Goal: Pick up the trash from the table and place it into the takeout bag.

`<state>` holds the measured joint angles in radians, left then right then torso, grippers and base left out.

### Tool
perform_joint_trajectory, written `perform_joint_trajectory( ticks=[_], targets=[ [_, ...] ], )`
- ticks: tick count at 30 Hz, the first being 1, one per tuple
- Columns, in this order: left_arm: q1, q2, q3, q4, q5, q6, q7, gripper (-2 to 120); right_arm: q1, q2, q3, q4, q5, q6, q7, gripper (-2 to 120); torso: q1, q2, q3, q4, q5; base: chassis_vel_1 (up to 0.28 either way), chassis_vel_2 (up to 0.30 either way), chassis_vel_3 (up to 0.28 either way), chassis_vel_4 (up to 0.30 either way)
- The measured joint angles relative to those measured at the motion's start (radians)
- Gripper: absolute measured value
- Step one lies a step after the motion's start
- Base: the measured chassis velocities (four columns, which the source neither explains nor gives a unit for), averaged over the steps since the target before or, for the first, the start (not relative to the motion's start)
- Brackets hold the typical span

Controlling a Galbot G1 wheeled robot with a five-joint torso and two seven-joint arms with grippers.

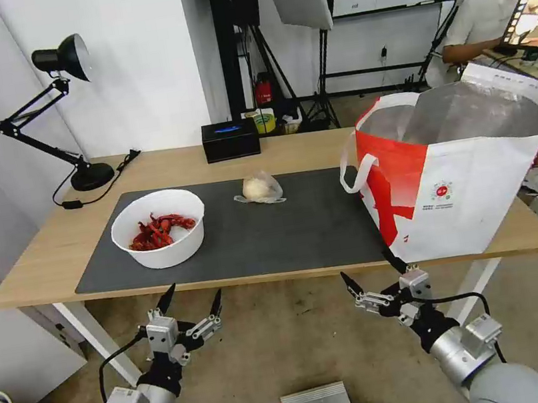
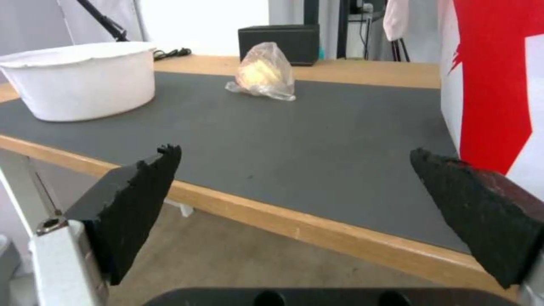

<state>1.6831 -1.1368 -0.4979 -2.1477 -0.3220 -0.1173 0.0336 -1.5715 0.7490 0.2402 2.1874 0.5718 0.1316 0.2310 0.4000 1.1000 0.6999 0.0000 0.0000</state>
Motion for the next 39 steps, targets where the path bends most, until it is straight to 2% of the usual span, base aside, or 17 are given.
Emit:
perform_joint_trajectory(
  ticks=[20,37,39],
  targets=[
    [-0.009,0.0,0.003,0.005,-0.009,0.0,0.0,100,0.022,0.023,-0.006,0.005,0.002,-0.019,0.01,100,0.0,0.0,0.0,-0.0001,-0.0001,0.0,0.0,0.0,0.0],
    [-0.007,0.017,-0.005,0.002,-0.014,-0.007,-0.002,100,0.337,0.03,-0.123,0.015,0.133,-0.196,0.07,100,0.0,0.0,0.0,0.0003,-0.0001,0.0,0.0,0.0,0.0],
    [-0.016,0.03,0.002,0.003,-0.022,-0.006,-0.003,100,0.374,0.03,-0.13,0.0,0.152,-0.216,0.07,100,0.0,0.0,0.0,-0.0005,-0.0002,0.0,0.0,0.0,0.0]
  ],
)
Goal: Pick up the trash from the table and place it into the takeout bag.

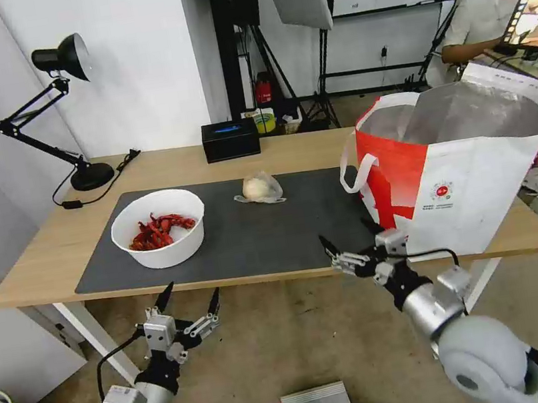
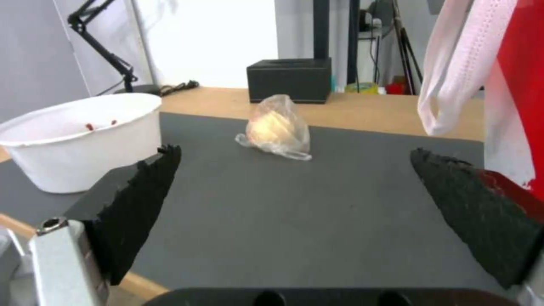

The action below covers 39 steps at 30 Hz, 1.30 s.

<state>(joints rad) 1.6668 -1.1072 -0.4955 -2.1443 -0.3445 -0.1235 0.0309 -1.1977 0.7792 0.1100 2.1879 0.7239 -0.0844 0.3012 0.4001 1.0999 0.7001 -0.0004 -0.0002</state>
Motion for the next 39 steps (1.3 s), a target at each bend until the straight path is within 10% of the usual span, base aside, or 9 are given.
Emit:
perform_joint_trajectory(
  ticks=[39],
  targets=[
    [0.015,-0.025,-0.029,0.022,-0.009,0.007,-0.003,100,0.811,0.37,-0.408,-0.577,0.28,-0.366,0.23,100,0.0,0.0,0.0,0.0006,0.0,0.0,0.0,0.0,0.0]
  ],
)
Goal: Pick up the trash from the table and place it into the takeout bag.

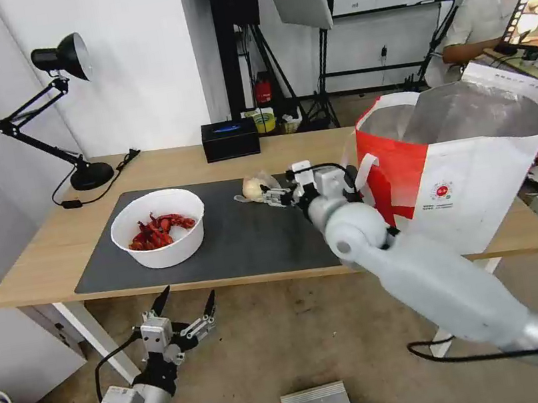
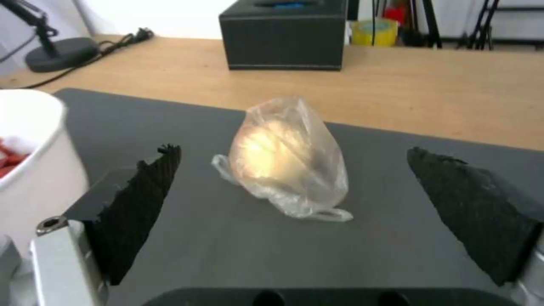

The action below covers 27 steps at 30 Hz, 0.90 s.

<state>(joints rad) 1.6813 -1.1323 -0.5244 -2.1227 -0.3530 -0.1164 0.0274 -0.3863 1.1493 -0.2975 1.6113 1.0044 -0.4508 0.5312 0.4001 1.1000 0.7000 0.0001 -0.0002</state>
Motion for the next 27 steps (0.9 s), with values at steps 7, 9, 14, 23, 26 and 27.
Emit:
perform_joint_trajectory(
  ticks=[7,9,14,23,26,27],
  targets=[
    [-0.005,-0.005,0.006,0.005,-0.002,0.0,0.0,100,0.091,0.09,-0.005,-0.181,0.001,-0.026,-0.04,100,0.0,0.0,0.0,-0.0002,0.0,0.0,0.0,0.0,0.0],
    [-0.006,-0.007,0.009,0.006,0.0,0.0,0.0,100,0.115,0.113,-0.005,-0.23,-0.002,-0.026,-0.059,100,0.0,0.0,0.0,-0.0001,0.0,0.0,0.0,0.0,0.0],
    [-0.007,-0.009,0.01,0.007,0.001,0.0,0.0,100,0.171,0.175,-0.004,-0.366,-0.026,-0.024,-0.13,100,0.0,0.0,0.0,0.0,0.0,0.0,0.0,0.0,0.0],
    [-0.002,-0.015,0.005,0.001,0.001,0.0,0.0,100,0.214,0.254,-0.007,-0.486,-0.067,-0.024,-0.17,100,0.0,0.0,0.0,-0.0001,0.0,0.0,0.0,0.0,0.0],
    [0.0,-0.015,0.005,-0.001,0.002,0.0,0.0,100,0.226,0.278,-0.006,-0.533,-0.085,-0.027,-0.194,100,0.0,0.0,0.0,-0.0001,0.0001,0.0,0.0,0.0,0.0],
    [0.0,-0.015,0.005,-0.001,0.002,0.0,0.0,100,0.231,0.287,-0.005,-0.553,-0.094,-0.03,-0.208,100,0.0,0.0,0.0,0.0,0.0001,0.0,0.0,0.0,0.0]
  ],
)
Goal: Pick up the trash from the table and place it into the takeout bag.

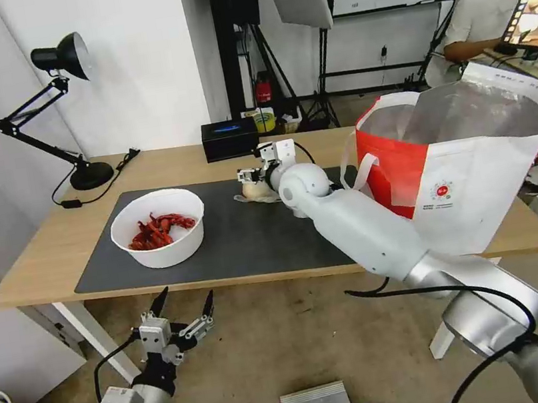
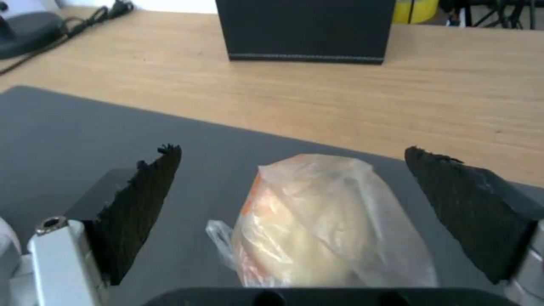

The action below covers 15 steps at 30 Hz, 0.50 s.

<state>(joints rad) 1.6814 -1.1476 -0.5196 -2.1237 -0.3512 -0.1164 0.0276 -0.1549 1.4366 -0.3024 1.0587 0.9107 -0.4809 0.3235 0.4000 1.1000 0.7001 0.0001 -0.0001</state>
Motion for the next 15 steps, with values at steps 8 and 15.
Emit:
perform_joint_trajectory(
  ticks=[8,15],
  targets=[
    [-0.001,-0.005,0.003,0.0,0.001,-0.001,0.0,100,0.032,0.049,0.023,-0.127,-0.086,-0.039,-0.099,100,0.0,0.0,0.0,-0.0001,0.0,0.0,0.0,0.0,0.0],
    [-0.003,0.0,0.004,0.0,0.001,-0.002,0.001,100,0.039,0.073,0.032,-0.184,-0.121,-0.049,-0.152,100,0.0,0.0,0.0,-0.0001,0.0,0.0,0.0,0.0,0.0]
  ],
)
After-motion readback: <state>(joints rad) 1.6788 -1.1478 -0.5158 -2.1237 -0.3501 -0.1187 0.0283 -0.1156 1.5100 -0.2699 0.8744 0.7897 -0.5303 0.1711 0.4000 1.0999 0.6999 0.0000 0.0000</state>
